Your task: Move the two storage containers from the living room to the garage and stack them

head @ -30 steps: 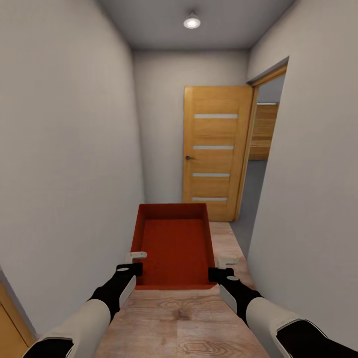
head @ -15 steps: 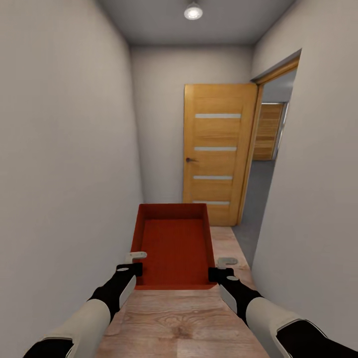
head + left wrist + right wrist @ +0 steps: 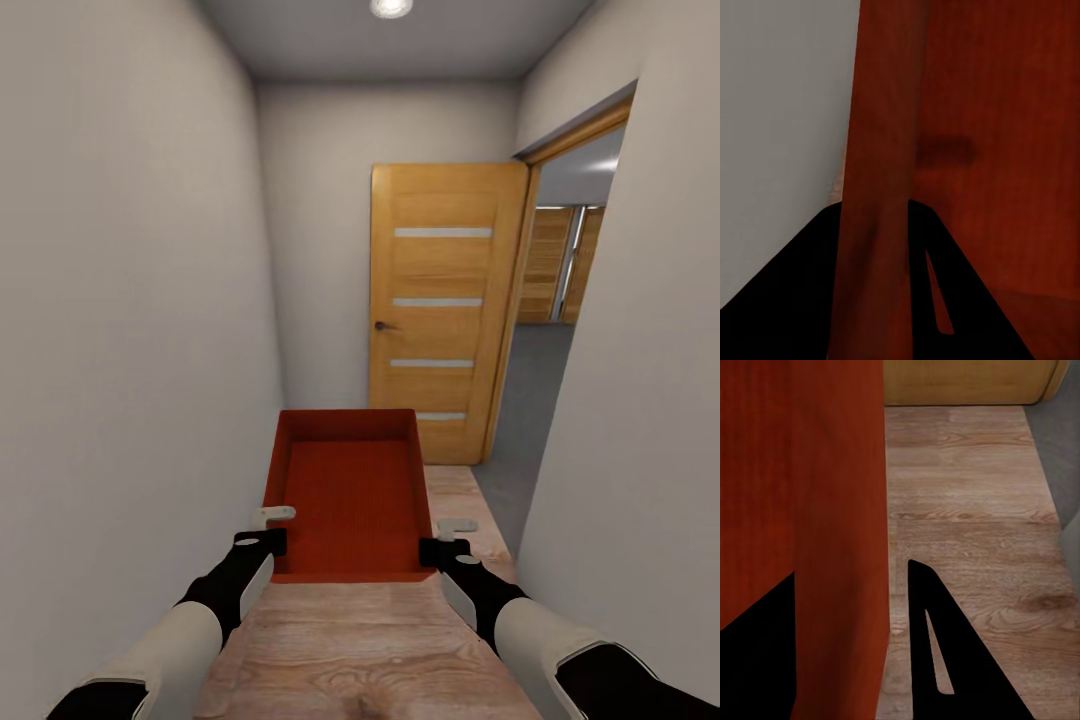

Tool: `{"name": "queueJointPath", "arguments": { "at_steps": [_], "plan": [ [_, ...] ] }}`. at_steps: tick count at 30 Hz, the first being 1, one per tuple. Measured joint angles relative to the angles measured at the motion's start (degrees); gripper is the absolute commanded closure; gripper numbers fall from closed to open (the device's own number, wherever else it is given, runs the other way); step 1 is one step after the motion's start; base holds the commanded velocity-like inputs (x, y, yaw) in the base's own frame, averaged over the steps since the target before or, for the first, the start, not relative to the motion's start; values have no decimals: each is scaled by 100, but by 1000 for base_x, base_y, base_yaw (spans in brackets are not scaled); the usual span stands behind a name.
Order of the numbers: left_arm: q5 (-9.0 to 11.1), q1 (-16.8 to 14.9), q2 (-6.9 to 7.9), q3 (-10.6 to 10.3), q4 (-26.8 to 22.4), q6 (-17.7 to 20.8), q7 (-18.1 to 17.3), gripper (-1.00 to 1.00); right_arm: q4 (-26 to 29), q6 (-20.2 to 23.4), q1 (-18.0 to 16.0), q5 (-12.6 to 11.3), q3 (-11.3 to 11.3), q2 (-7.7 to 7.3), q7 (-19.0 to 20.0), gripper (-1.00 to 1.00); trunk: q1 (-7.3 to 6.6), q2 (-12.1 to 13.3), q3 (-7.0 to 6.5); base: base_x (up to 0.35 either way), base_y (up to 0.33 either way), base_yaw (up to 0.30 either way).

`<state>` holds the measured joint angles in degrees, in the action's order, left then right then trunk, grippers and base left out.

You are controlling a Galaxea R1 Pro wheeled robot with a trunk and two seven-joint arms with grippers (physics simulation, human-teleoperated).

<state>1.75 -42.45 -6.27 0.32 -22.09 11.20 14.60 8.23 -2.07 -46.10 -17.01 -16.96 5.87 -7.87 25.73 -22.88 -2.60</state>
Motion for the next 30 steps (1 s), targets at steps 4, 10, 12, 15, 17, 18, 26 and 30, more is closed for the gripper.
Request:
{"name": "queueJointPath", "arguments": {
  "at_steps": [4, 10, 12, 15, 17, 18, 26, 30],
  "plan": [
    [0, 0, 0, 0, 0, 0, 0, 100, 0, 0, 0, 0, 0, 0, 0, 100, 0, 0, 0, 322, 0, 0],
    [2, 0, 0, 0, 1, 0, 1, 100, 0, 1, 0, 1, 1, 0, 0, 100, 0, 0, 0, 322, 0, 0],
    [7, 0, 0, -2, 2, 0, 2, 100, 2, 6, 0, 6, 3, -1, 1, 100, 0, 0, 0, 322, 0, 0],
    [8, 0, 0, -2, 2, 0, 3, 100, 2, 7, 0, 7, 3, -1, 1, 100, 0, 0, 0, 322, 0, 0],
    [8, 0, 0, -2, 2, 0, 3, 100, 2, 8, 0, 7, 3, -1, 1, 100, 0, 0, 0, 322, 0, 0],
    [8, 0, 0, -2, 2, 0, 3, 100, 2, 8, 0, 7, 3, -1, 1, 100, 0, 0, 0, 322, 0, 0],
    [0, 0, 0, 0, 0, 0, 0, 100, 0, 0, 0, 0, 0, 0, 0, 100, 0, 0, 0, 322, 0, 0],
    [0, 0, 0, 0, 0, 0, 0, 100, 0, 0, 0, 0, 0, 0, 0, 100, 0, 0, 0, 322, 0, 0]
  ]
}}
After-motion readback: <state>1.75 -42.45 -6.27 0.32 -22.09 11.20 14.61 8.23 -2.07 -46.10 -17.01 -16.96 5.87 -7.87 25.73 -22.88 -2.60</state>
